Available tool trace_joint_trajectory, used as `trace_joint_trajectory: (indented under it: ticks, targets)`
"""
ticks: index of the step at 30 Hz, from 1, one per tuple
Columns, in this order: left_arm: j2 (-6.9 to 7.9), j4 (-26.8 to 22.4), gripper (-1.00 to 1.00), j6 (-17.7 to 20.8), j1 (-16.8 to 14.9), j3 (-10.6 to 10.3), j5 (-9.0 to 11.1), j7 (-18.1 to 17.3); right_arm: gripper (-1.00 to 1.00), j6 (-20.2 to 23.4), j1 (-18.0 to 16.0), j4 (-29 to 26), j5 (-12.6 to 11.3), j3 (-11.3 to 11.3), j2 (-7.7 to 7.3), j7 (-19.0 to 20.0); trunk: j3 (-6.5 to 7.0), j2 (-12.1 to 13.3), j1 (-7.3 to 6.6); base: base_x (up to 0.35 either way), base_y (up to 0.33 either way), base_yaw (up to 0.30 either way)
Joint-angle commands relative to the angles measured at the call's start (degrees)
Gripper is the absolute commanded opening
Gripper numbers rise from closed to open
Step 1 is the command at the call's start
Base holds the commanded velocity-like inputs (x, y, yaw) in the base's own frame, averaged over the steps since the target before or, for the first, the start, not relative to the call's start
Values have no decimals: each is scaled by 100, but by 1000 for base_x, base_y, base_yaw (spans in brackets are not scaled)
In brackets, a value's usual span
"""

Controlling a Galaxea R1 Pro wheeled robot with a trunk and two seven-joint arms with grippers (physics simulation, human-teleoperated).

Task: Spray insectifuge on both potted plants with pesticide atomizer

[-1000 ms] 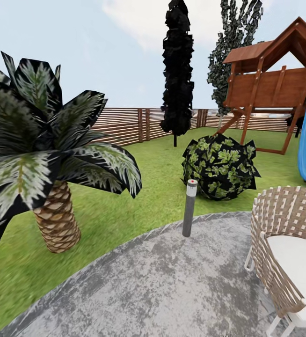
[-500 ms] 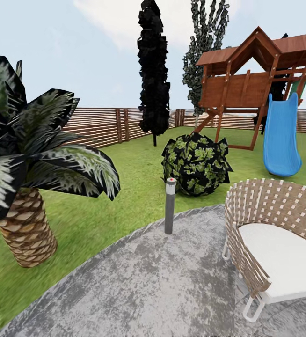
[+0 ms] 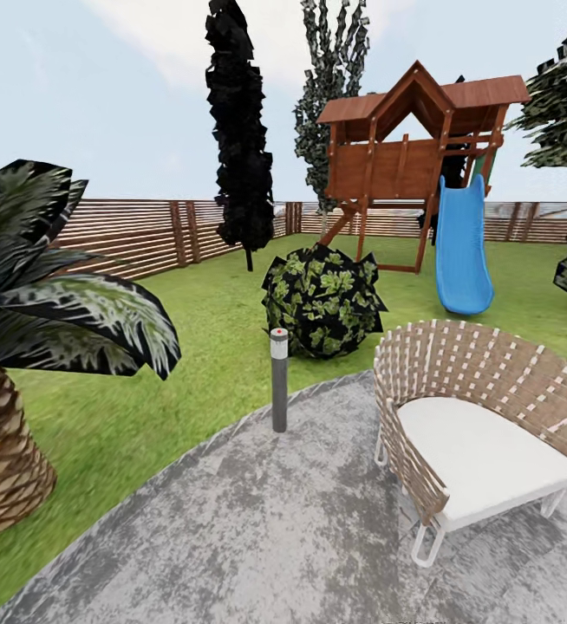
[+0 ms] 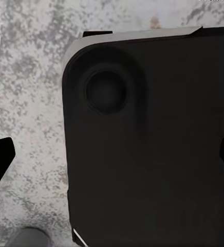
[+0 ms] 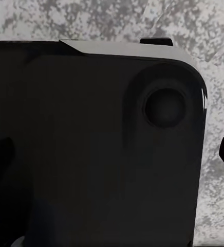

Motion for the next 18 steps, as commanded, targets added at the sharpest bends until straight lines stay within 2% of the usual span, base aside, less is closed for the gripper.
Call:
trace_joint_trajectory:
  ticks: [1, 7, 18]
  targets:
    - [5, -4, 100, -20, -3, -7, -9, -4, 100, -13, -2, 2, 3, -3, 1, -6, -5, -3, 0, 0, 0, -300]
    - [4, -34, 100, -23, -6, -10, -13, 1, 100, -13, -2, 2, 5, -3, -2, -6, -5, -3, 0, -59, -80, -300]
    - [20, -151, 100, -17, -7, -10, -20, 3, 100, -17, -2, 2, 2, -3, -6, -6, -5, -3, 0, -175, -248, -300]
